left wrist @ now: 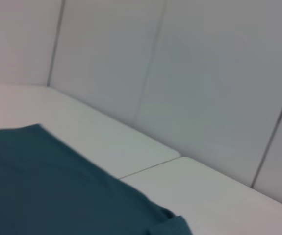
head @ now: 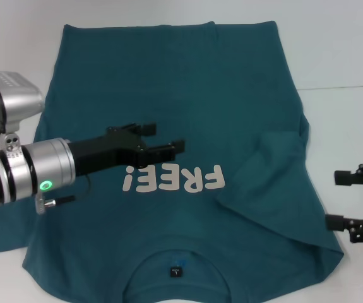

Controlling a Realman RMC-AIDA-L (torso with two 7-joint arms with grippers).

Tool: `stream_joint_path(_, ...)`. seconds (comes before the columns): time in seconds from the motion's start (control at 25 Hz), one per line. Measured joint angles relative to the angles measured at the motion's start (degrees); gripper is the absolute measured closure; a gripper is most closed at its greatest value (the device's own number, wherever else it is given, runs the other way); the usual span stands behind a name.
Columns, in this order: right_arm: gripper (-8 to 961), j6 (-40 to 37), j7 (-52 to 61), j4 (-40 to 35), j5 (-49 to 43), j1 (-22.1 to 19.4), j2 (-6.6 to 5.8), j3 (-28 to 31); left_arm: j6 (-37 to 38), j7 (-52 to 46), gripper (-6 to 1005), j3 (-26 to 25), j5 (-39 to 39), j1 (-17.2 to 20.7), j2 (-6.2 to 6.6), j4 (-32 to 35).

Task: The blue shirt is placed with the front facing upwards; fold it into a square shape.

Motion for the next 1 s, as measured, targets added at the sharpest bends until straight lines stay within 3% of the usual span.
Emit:
stream_joint_path(0.2, 30, 0.57, -3.74, 3.06, 0.28, 0.27, -0.04, 4.37, -2.34, -8.51, 124, 0.36, 0.96, 1.66, 0.52, 3.14)
stream_joint_path(0.44, 30, 0.87, -4.67, 5.39, 0.89, 1.14, -0.03, 5.04, -3.86, -22.30, 125, 0.29, 6.20, 3.71, 0.69, 8.86)
stream_joint_path(0.76, 31, 3.03, -5.69, 9.39, 1.23, 3.08, 0.03, 5.09, -4.64, -42.26, 125, 0.13, 18.48, 6.33, 1.00, 17.20)
stream_joint_path(1.0, 31, 4.08, -7.48, 12.88, 1.24, 4.61, -0.11, 4.87, -1.11, -55.95, 125, 0.54, 27.94, 7.63, 1.16, 24.42)
